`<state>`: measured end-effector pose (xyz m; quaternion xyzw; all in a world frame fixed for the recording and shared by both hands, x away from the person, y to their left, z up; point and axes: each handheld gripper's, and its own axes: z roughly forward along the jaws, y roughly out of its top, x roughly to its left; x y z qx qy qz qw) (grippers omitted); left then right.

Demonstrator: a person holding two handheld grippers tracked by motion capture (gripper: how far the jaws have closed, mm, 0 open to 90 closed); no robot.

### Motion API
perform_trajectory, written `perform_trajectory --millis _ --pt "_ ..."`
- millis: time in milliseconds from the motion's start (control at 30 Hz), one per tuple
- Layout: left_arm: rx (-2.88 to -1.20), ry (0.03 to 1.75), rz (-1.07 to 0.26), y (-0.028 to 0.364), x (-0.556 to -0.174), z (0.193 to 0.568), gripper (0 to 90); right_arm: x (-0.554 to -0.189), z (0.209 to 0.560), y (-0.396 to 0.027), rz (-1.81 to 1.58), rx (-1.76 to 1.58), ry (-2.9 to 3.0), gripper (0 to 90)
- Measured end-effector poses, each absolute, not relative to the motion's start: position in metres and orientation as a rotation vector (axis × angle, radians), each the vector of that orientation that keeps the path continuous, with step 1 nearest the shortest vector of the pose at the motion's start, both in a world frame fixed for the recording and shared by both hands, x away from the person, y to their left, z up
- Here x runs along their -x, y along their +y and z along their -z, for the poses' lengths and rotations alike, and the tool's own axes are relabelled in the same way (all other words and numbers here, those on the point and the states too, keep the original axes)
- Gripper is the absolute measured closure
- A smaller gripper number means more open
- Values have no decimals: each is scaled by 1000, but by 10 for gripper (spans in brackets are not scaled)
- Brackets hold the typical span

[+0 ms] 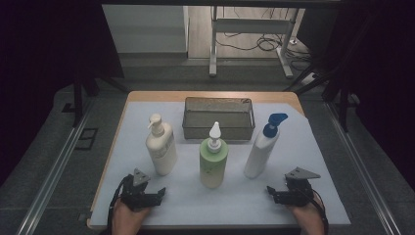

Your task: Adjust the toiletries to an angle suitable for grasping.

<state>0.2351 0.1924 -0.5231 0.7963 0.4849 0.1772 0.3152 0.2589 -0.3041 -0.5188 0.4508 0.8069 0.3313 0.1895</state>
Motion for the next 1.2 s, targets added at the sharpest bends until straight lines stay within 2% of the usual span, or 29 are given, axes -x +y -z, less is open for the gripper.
perform_trajectory --millis 833,1033,1100,1200 --pt "-2094 1278 -465 193 -235 523 110 -259 518 -305 -943 -1273 2271 138" --pt "-2094 1278 -463 193 -235 523 110 -259 514 -307 -954 -1307 2264 237" --pt "-2093 1278 -463 193 -235 523 110 -258 512 -307 -971 -1317 2271 221" --pt "-2092 1278 -463 193 -235 523 110 -257 509 -304 -1002 -1324 2288 250"
